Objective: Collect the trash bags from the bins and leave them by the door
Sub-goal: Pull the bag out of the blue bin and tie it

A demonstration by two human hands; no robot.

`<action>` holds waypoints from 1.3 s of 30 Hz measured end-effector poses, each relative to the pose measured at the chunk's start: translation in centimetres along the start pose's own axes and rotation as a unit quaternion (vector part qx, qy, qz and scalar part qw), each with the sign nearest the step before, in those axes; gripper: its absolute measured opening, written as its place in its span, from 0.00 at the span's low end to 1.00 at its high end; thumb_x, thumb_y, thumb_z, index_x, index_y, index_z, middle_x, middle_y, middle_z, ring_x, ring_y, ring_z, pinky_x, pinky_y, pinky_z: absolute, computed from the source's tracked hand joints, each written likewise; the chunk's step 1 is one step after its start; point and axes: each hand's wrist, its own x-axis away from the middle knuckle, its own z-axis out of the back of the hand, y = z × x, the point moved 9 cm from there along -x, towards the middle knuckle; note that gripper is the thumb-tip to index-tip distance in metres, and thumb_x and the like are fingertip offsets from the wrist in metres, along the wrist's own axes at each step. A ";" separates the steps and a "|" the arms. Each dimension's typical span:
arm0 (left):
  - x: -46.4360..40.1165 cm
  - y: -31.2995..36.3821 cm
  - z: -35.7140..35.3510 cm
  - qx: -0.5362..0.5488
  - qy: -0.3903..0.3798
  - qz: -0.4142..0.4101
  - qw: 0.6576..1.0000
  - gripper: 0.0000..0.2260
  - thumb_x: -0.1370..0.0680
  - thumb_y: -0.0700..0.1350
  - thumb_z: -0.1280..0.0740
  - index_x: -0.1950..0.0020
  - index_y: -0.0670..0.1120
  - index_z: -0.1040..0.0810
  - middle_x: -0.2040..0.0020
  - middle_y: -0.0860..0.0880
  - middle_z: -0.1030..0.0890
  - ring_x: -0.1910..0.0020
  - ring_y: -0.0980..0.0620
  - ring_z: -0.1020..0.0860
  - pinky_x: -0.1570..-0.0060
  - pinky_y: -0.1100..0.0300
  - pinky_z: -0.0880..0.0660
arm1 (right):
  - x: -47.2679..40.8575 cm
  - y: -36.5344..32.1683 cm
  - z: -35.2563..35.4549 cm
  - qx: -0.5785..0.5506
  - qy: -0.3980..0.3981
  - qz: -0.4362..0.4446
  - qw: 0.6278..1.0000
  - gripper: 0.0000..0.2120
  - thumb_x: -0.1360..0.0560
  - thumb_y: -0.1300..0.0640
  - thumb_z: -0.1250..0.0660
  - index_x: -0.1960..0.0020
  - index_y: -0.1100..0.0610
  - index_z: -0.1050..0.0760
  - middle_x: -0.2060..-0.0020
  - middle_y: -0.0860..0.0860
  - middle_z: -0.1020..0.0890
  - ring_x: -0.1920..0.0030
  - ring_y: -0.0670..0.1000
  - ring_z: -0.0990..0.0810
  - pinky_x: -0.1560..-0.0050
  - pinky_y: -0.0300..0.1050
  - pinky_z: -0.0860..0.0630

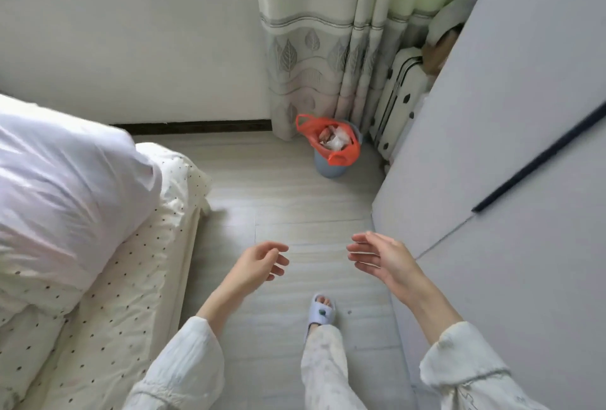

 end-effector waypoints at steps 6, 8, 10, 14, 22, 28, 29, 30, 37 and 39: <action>-13.7 8.1 0.1 0.009 0.008 0.023 1.000 0.12 0.20 0.39 0.47 0.48 0.46 0.25 0.59 0.49 0.21 0.63 0.53 0.23 0.62 0.63 0.29 | -13.3 -9.8 2.4 0.010 0.009 -0.016 1.000 0.12 0.20 0.57 0.46 0.55 0.58 0.25 0.62 0.54 0.20 0.61 0.52 0.21 0.58 0.42 0.26; -17.1 10.2 0.5 0.011 0.010 0.025 1.000 0.12 0.20 0.38 0.47 0.48 0.46 0.25 0.59 0.49 0.21 0.63 0.52 0.23 0.62 0.64 0.30 | -16.7 -12.2 2.8 0.014 0.010 -0.024 1.000 0.12 0.20 0.57 0.46 0.55 0.59 0.25 0.62 0.54 0.20 0.62 0.52 0.21 0.58 0.41 0.26; -20.7 11.7 0.7 0.014 0.010 0.035 0.999 0.12 0.20 0.38 0.47 0.47 0.45 0.25 0.59 0.48 0.22 0.63 0.52 0.24 0.63 0.64 0.30 | -20.2 -14.2 3.2 0.018 0.011 -0.037 0.999 0.13 0.20 0.57 0.46 0.56 0.58 0.26 0.63 0.54 0.20 0.62 0.52 0.21 0.59 0.41 0.27; -28.3 13.3 1.0 0.013 0.005 0.061 0.998 0.11 0.20 0.38 0.47 0.48 0.45 0.25 0.59 0.49 0.21 0.63 0.52 0.24 0.62 0.63 0.30 | -27.3 -16.7 4.0 0.016 0.018 -0.071 0.997 0.13 0.19 0.57 0.47 0.57 0.57 0.27 0.63 0.54 0.21 0.63 0.51 0.22 0.60 0.40 0.28; -48.2 14.1 2.3 -0.023 -0.028 0.113 0.993 0.11 0.21 0.38 0.46 0.49 0.45 0.25 0.59 0.48 0.22 0.64 0.52 0.25 0.64 0.63 0.30 | -44.8 -20.6 5.3 0.007 0.079 -0.125 0.989 0.12 0.19 0.58 0.47 0.56 0.58 0.27 0.64 0.54 0.22 0.65 0.51 0.24 0.62 0.40 0.29; -63.7 13.9 3.8 -0.140 -0.045 0.130 0.980 0.12 0.24 0.35 0.43 0.46 0.44 0.24 0.54 0.43 0.20 0.58 0.46 0.22 0.58 0.57 0.28 | -58.5 -20.2 5.0 -0.023 0.111 -0.196 0.974 0.08 0.20 0.59 0.46 0.52 0.60 0.29 0.65 0.54 0.23 0.66 0.51 0.26 0.65 0.40 0.31; -66.0 13.9 3.9 -0.166 -0.043 0.122 0.978 0.12 0.24 0.35 0.43 0.45 0.44 0.24 0.51 0.42 0.19 0.52 0.45 0.21 0.53 0.56 0.28 | -60.4 -19.6 5.1 -0.033 0.118 -0.211 0.970 0.08 0.21 0.60 0.46 0.54 0.59 0.29 0.65 0.54 0.23 0.66 0.50 0.26 0.65 0.40 0.31; -68.1 14.1 3.8 -0.193 -0.038 0.110 0.974 0.13 0.24 0.35 0.42 0.43 0.43 0.24 0.47 0.41 0.20 0.47 0.44 0.22 0.48 0.55 0.28 | -62.3 -19.0 5.2 -0.046 0.126 -0.224 0.965 0.08 0.21 0.60 0.45 0.55 0.59 0.29 0.65 0.54 0.23 0.66 0.50 0.25 0.65 0.40 0.31; -82.4 10.9 0.4 -0.324 -0.019 0.011 0.946 0.24 0.26 0.33 0.39 0.30 0.37 0.38 0.30 0.37 0.36 0.29 0.40 0.38 0.30 0.53 0.43 | -75.3 -9.9 5.3 -0.161 0.136 -0.296 0.932 0.09 0.21 0.57 0.44 0.47 0.60 0.28 0.53 0.58 0.22 0.57 0.53 0.22 0.52 0.46 0.27; -85.8 8.7 -1.2 -0.340 -0.024 0.022 0.940 0.27 0.26 0.33 0.39 0.28 0.36 0.42 0.27 0.36 0.41 0.27 0.39 0.43 0.28 0.53 0.46 | -78.4 -6.7 5.5 -0.185 0.145 -0.320 0.918 0.14 0.20 0.56 0.44 0.38 0.62 0.30 0.44 0.60 0.24 0.45 0.58 0.23 0.45 0.48 0.28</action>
